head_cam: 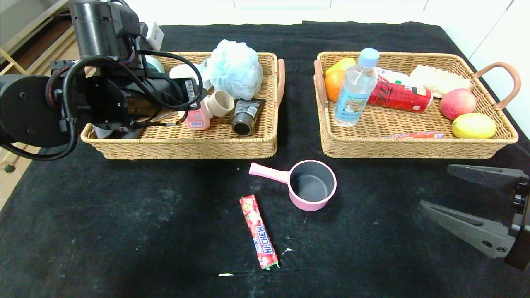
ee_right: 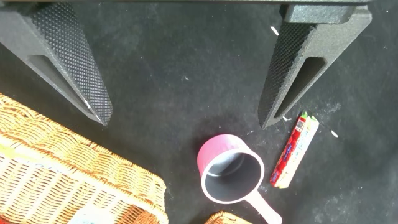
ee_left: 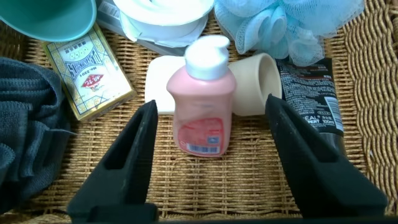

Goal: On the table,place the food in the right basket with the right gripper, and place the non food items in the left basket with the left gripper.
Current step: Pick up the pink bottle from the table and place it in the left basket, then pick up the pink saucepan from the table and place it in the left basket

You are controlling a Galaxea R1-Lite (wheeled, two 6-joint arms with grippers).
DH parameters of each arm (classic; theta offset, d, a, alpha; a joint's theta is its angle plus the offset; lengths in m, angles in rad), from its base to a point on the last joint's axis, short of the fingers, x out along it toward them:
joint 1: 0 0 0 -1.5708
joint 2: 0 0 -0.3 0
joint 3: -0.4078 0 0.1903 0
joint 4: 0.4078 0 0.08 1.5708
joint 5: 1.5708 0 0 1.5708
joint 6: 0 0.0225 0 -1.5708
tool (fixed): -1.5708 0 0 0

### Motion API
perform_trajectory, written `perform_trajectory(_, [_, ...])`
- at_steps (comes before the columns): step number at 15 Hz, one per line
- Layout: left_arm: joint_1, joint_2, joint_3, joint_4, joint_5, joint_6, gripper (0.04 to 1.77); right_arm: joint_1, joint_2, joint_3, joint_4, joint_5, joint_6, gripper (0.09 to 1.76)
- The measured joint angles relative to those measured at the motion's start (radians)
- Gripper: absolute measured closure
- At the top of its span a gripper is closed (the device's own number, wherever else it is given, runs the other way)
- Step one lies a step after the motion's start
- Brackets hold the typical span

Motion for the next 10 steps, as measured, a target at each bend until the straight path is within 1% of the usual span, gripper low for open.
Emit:
perform_trajectory(3, [0.000, -0.001, 0.007, 0.002, 0.000, 0.000, 0.38, 0.000, 0.000, 0.000, 0.000, 0.000, 0.000, 0.14])
perform_trajectory(6, [-0.011, -0.009, 0.008, 0.004, 0.001, 0.000, 0.30, 0.000, -0.001, 0.000, 0.000, 0.000, 0.000, 0.14])
perform_trajectory(8, [-0.038, -0.019, 0.010, 0.017, 0.005, 0.001, 0.25, 0.000, -0.003, 0.000, 0.000, 0.000, 0.000, 0.14])
perform_trajectory(10, [-0.088, -0.030, 0.013, 0.079, 0.026, 0.001, 0.22, 0.000, -0.003, 0.000, 0.000, 0.000, 0.000, 0.14])
